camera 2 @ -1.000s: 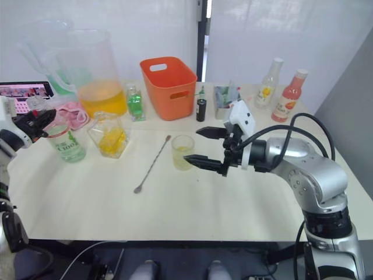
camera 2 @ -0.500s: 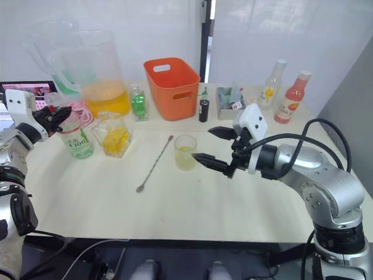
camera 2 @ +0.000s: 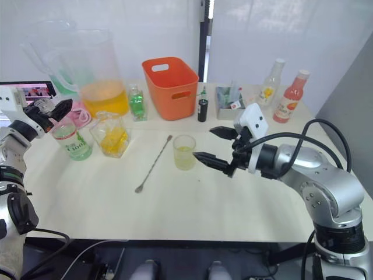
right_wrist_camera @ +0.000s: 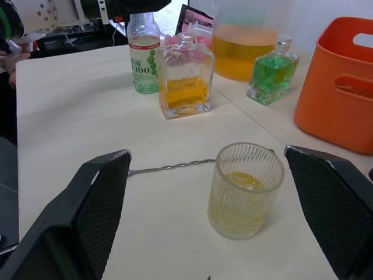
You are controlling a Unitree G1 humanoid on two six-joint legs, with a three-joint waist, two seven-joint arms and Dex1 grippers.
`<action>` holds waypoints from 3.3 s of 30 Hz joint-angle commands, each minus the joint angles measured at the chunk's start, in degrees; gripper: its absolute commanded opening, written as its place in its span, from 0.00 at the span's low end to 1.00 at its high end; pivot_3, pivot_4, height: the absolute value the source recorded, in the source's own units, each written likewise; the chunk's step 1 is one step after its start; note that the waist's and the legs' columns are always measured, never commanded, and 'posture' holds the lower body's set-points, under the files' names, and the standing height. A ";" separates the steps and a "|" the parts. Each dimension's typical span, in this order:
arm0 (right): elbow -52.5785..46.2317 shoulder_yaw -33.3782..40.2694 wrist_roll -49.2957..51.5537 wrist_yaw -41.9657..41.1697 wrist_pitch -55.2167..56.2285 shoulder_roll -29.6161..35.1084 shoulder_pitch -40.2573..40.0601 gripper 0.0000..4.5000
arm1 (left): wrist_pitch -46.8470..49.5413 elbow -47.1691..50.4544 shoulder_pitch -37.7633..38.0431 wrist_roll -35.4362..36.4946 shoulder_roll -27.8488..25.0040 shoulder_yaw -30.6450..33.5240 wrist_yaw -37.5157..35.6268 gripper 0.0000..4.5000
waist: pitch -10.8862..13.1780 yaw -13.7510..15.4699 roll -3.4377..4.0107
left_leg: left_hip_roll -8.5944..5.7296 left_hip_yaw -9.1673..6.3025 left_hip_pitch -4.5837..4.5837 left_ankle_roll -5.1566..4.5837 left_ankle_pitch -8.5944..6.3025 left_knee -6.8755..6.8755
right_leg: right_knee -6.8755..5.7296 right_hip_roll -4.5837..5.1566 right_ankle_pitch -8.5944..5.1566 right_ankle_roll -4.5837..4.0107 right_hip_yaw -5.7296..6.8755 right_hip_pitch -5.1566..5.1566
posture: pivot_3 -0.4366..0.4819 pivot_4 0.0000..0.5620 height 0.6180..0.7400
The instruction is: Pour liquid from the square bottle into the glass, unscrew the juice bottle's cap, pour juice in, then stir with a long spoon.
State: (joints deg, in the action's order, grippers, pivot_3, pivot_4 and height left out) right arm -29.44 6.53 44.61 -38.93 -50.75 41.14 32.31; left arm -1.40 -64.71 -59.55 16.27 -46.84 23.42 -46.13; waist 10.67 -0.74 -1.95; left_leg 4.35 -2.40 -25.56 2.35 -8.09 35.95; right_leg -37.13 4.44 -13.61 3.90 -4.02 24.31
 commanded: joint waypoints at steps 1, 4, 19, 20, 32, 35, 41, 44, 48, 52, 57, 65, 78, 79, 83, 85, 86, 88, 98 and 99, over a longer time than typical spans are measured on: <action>0.34 -0.12 0.15 -0.81 1.23 0.02 1.90 1.00 | -2.52 4.91 -1.42 2.82 -2.60 2.35 -1.52 1.00 | 0.00 -0.01 0.00 | 0.00 0.00 0.00 0.00 0.00 0.00 | 0.01 0.00 0.00 0.00 0.00 0.00 | 0.48 0.27 0.70; 1.49 -0.87 -0.32 -1.38 1.89 -0.32 2.85 1.00 | -2.15 8.15 -1.33 5.80 -2.93 4.27 -3.62 1.00 | 0.00 -0.05 0.00 | 0.01 0.00 -0.01 0.00 0.00 -0.01 | 0.01 0.00 0.00 -0.01 0.00 0.01 | 0.48 0.27 0.70; 4.62 -0.11 -0.83 -6.61 4.84 0.66 4.99 1.00 | 20.73 47.82 6.51 16.39 -2.19 -2.82 -11.14 1.00 | 0.01 -0.14 0.02 | 0.02 0.01 0.04 0.01 0.00 -0.01 | -0.01 -0.01 0.01 -0.03 -0.02 -0.04 | 0.48 0.27 0.70; 4.68 -0.14 -0.86 -6.71 4.99 0.70 4.96 1.00 | 21.25 48.60 6.92 16.61 -2.26 -2.71 -10.85 1.00 | 0.01 -0.14 0.02 | 0.05 0.01 0.05 0.01 0.00 -0.01 | -0.01 -0.03 0.01 -0.02 -0.02 -0.03 | 0.48 0.27 0.70; 3.09 9.51 -6.26 -8.75 15.85 2.08 -18.36 1.00 | 22.26 69.89 38.95 16.03 1.92 -10.21 -16.26 1.00 | -0.82 -0.02 0.32 | 0.07 0.15 0.37 0.04 -0.16 -0.18 | 0.18 0.02 -0.24 -0.09 -0.09 -0.34 | 0.48 0.27 0.70; 2.83 10.31 -6.31 -8.98 17.77 2.20 -20.80 1.00 | 20.18 69.98 41.08 15.15 1.89 -10.08 -16.57 1.00 | -0.49 -0.02 0.21 | 0.11 0.29 0.08 0.06 -0.27 -0.05 | -0.06 -0.04 -0.32 -0.24 -0.23 0.12 | 0.48 0.27 0.70; 9.14 21.28 -10.33 -9.54 27.85 -2.93 -39.65 1.00 | 13.06 64.03 56.60 13.30 1.89 -2.00 -17.35 1.00 | -0.91 -0.09 0.07 | 0.30 0.42 0.72 0.12 -0.25 -0.18 | 0.13 -0.05 -0.75 -0.42 -0.15 -0.42 | 0.48 0.27 0.70; 10.85 22.60 -10.91 -9.95 30.52 -3.88 -43.01 1.00 | 10.95 62.01 61.12 13.62 2.03 0.55 -18.46 1.00 | -0.88 -0.36 0.11 | 0.32 0.63 0.62 0.17 -0.27 -0.13 | 0.05 -0.02 -0.72 -0.47 -0.29 -0.16 | 0.48 0.27 0.70; 11.35 22.44 -10.84 -10.00 31.73 -3.82 -43.49 1.00 | 10.09 61.53 61.63 13.84 1.91 0.58 -18.66 1.00 | -0.88 -0.19 0.11 | 0.40 0.65 0.71 0.56 -0.52 -0.08 | 0.04 -0.05 -0.61 -0.60 -0.25 -0.18 | 0.48 0.27 0.70; 14.42 25.46 -11.09 -12.35 33.91 -3.31 -47.39 1.00 | 7.21 55.09 66.44 13.00 1.84 5.83 -18.32 1.00 | -0.90 -0.11 0.12 | 0.42 0.77 0.85 0.58 -0.53 -0.14 | 0.08 0.00 -0.62 -0.59 -0.27 -0.26 | 0.48 0.27 0.70; 14.91 26.05 -10.59 -12.83 34.37 -2.84 -47.92 1.00 | 6.61 54.00 66.62 13.47 1.81 6.08 -18.57 1.00 | -0.89 0.05 0.12 | 0.45 0.80 0.78 0.60 -0.54 -0.18 | 0.09 -0.01 -0.71 -0.55 -0.26 -0.21 | 0.48 0.27 0.70; 12.90 25.44 -9.79 -12.35 32.77 -2.52 -47.55 1.00 | 7.85 55.76 65.96 14.06 2.41 5.53 -17.33 1.00 | -0.89 0.00 0.12 | 0.46 0.81 0.81 0.63 -0.56 -0.17 | 0.09 -0.01 -0.71 -0.56 -0.26 -0.21 | 0.48 0.27 0.70; -0.51 19.29 1.28 -11.96 19.49 3.92 -39.02 1.00 | 24.80 78.04 60.83 11.75 11.96 -5.46 5.94 1.00 | -0.88 0.03 0.13 | 0.44 0.81 0.78 0.59 -0.54 -0.16 | 0.09 -0.02 -0.70 -0.54 -0.28 -0.25 | 0.48 0.27 0.70; -1.35 18.76 1.97 -11.87 18.62 4.62 -37.98 1.00 | 27.11 80.00 59.81 11.57 14.05 -6.97 9.38 1.00 | -0.87 0.10 0.12 | 0.43 0.82 0.76 0.56 -0.52 -0.11 | 0.09 -0.02 -0.67 -0.49 -0.30 -0.25 | 0.48 0.27 0.70; -4.03 17.86 4.25 -11.08 15.65 6.91 -35.07 1.00 | 33.07 85.11 57.67 10.69 18.17 -11.59 16.38 1.00 | -0.90 0.11 -0.01 | 0.43 0.77 0.70 0.37 -0.40 -0.04 | 0.09 -0.06 -0.63 -0.43 -0.28 -0.27 | 0.48 0.27 0.70; -5.67 17.84 5.95 -10.48 14.03 8.21 -33.70 1.00 | 36.02 86.30 55.54 9.94 20.13 -13.85 20.11 1.00 | -0.90 0.11 -0.01 | 0.41 0.77 0.67 0.25 -0.32 -0.04 | 0.10 -0.05 -0.63 -0.43 -0.29 -0.23 | 0.48 0.27 0.70; -6.11 17.87 6.49 -10.22 13.54 8.60 -33.27 1.00 | 36.96 86.55 54.72 9.57 20.68 -14.55 21.25 1.00 | -0.90 0.12 -0.01 | 0.41 0.77 0.65 0.22 -0.30 -0.04 | 0.10 -0.05 -0.63 -0.43 -0.29 -0.23 | 0.48 0.27 0.70; -7.21 17.91 7.84 -9.46 12.56 9.09 -32.28 1.00 | 39.05 86.95 52.98 8.30 21.95 -16.93 23.56 1.00 | -0.90 0.12 -0.02 | 0.41 0.76 0.65 0.21 -0.29 -0.03 | 0.10 -0.06 -0.63 -0.42 -0.29 -0.23 | 0.48 0.27 0.70; -12.44 17.90 11.95 -5.47 9.52 11.09 -30.63 1.00 | 46.59 79.99 42.87 -1.65 29.55 -25.77 36.08 1.00 | -0.90 0.14 -0.04 | 0.36 0.68 0.54 0.15 -0.26 0.01 | 0.14 -0.06 -0.59 -0.36 -0.28 -0.21 | 0.48 0.27 0.70; -12.68 17.81 11.58 -5.42 9.52 11.24 -30.87 1.00 | 46.51 79.27 42.54 -2.16 29.98 -26.01 36.37 1.00 | -0.90 0.15 -0.04 | 0.34 0.68 0.54 0.15 -0.26 0.01 | 0.14 -0.05 -0.59 -0.36 -0.29 -0.22 | 0.48 0.27 0.70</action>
State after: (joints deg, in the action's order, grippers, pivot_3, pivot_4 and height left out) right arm -40.43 23.21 55.45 -44.69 -41.61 51.65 1.46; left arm 45.20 14.60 -16.26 15.47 -17.30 -1.77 -10.66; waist 9.77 -0.59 -1.99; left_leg 4.69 -1.72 -25.04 2.50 -8.35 35.96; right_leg -36.98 4.39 -14.20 3.54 -4.30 24.09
